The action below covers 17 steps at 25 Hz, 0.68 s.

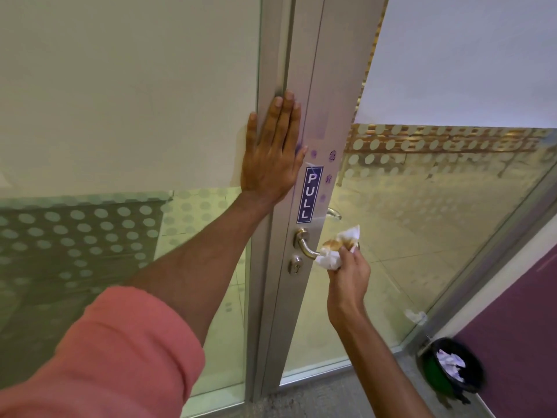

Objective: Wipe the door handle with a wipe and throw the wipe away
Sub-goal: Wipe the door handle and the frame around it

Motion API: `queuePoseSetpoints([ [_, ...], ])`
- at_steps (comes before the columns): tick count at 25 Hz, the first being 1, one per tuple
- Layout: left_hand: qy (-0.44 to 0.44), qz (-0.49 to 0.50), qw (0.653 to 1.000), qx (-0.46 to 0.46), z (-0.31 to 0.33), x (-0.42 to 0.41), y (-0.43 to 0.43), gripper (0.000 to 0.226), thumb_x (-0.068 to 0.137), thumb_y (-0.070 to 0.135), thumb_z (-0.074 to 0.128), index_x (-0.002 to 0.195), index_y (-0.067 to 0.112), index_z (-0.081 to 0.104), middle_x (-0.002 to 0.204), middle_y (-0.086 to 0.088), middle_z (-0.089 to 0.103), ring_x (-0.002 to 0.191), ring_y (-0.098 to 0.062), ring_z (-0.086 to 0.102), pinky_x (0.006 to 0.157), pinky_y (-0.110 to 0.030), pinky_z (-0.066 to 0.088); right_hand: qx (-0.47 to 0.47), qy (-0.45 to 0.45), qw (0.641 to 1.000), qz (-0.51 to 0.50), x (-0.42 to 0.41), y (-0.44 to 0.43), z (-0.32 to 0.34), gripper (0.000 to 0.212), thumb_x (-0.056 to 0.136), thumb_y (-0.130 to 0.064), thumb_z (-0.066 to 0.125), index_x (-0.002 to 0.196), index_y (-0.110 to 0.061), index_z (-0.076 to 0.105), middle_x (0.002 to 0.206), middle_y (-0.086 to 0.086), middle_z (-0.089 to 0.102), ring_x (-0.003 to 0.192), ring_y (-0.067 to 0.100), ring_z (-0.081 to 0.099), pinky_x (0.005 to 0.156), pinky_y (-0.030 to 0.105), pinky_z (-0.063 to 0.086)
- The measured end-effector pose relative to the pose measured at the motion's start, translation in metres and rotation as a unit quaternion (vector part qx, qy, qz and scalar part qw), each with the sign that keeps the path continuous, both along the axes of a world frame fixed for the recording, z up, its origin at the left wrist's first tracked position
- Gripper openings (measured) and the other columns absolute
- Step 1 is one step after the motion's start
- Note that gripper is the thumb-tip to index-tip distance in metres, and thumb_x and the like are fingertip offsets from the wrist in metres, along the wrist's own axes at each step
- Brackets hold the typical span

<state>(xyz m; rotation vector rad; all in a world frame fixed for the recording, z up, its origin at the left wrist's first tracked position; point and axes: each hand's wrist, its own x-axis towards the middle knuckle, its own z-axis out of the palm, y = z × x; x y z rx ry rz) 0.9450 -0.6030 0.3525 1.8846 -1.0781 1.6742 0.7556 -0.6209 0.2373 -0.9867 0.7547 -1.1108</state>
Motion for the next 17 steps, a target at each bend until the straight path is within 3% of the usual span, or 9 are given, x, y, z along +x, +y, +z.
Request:
queuePoseSetpoints([
  [2, 0.004, 0.002, 1.000, 0.003, 0.000, 0.000, 0.000, 0.063, 0.103, 0.047, 0.024, 0.152, 0.007, 0.024, 0.157, -0.013, 0.030, 0.146, -0.027, 0.027, 0.119, -0.046, -0.011, -0.127, 0.130, 0.983, -0.015, 0.009, -0.009, 0.008, 0.024, 0.101, -0.012, 0.043, 0.102, -0.018, 0.065, 0.074, -0.004, 0.062, 0.064, -0.001, 0.055, 0.062, 0.027, 0.044],
  [4, 0.004, 0.005, 1.000, 0.001, 0.000, -0.001, 0.001, 0.063, 0.103, 0.047, 0.024, 0.152, 0.007, 0.024, 0.157, -0.013, 0.030, 0.146, -0.027, 0.027, 0.119, -0.045, -0.011, -0.265, 0.260, 0.929, -0.003, 0.020, -0.014, 0.005, 0.034, 0.103, -0.016, 0.039, 0.132, -0.026, 0.053, 0.076, 0.000, 0.062, 0.056, -0.001, 0.050, 0.052, 0.016, 0.041],
  [5, 0.003, 0.005, 1.000, -0.001, 0.000, -0.001, 0.001, 0.063, 0.103, 0.047, 0.024, 0.152, 0.007, 0.024, 0.157, -0.013, 0.030, 0.146, -0.027, 0.027, 0.119, -0.045, -0.011, -0.313, 0.315, 0.896, 0.017, 0.027, -0.013, 0.002, 0.039, 0.103, -0.016, 0.037, 0.140, -0.026, 0.045, 0.087, 0.005, 0.066, 0.063, 0.003, 0.056, 0.054, 0.013, 0.043],
  [7, 0.004, 0.007, 1.000, -0.003, 0.000, -0.001, 0.001, 0.063, 0.103, 0.048, 0.023, 0.152, 0.007, 0.023, 0.157, -0.013, 0.031, 0.145, -0.027, 0.028, 0.119, -0.045, -0.011, -0.401, 0.435, 0.805, 0.045, 0.040, -0.011, -0.012, 0.045, 0.102, -0.013, 0.040, 0.146, -0.022, 0.037, 0.130, 0.012, 0.061, 0.105, 0.021, 0.063, 0.084, 0.027, 0.055],
  [9, 0.002, 0.005, 1.000, -0.004, 0.001, 0.000, 0.001, 0.064, 0.103, 0.049, 0.022, 0.152, 0.007, 0.023, 0.157, -0.013, 0.032, 0.145, -0.027, 0.030, 0.120, -0.045, -0.010, -0.486, 0.522, 0.699, 0.046, 0.047, -0.011, -0.030, 0.060, 0.096, -0.011, 0.052, 0.151, -0.014, 0.027, 0.155, 0.011, 0.036, 0.141, 0.027, 0.037, 0.116, 0.041, 0.034],
  [11, -0.002, 0.004, 1.000, -0.006, 0.000, 0.000, 0.000, 0.064, 0.103, 0.049, 0.023, 0.151, 0.007, 0.025, 0.156, -0.013, 0.033, 0.145, -0.027, 0.030, 0.120, -0.044, -0.010, -0.527, 0.531, 0.663, 0.038, 0.050, -0.011, -0.041, 0.068, 0.094, -0.015, 0.057, 0.152, -0.007, 0.022, 0.159, 0.014, 0.025, 0.148, 0.027, 0.022, 0.121, 0.038, 0.016],
  [14, -0.001, 0.002, 1.000, -0.008, 0.000, 0.001, -0.001, 0.064, 0.103, 0.048, 0.024, 0.151, 0.007, 0.025, 0.156, -0.013, 0.032, 0.145, -0.026, 0.027, 0.120, -0.044, -0.011, -0.565, 0.537, 0.626, 0.025, 0.049, -0.010, -0.047, 0.065, 0.095, -0.018, 0.057, 0.150, -0.001, 0.027, 0.156, 0.021, 0.028, 0.146, 0.032, 0.026, 0.119, 0.041, 0.020],
  [17, -0.004, 0.008, 1.000, -0.010, -0.001, 0.002, -0.002, 0.064, 0.103, 0.050, 0.024, 0.151, 0.007, 0.025, 0.156, -0.013, 0.032, 0.145, -0.026, 0.024, 0.120, -0.044, -0.011, -0.634, 0.537, 0.554, 0.053, 0.038, -0.023, -0.050, 0.069, 0.091, -0.019, 0.063, 0.149, -0.004, 0.030, 0.156, 0.018, 0.029, 0.146, 0.031, 0.026, 0.118, 0.043, 0.024],
])
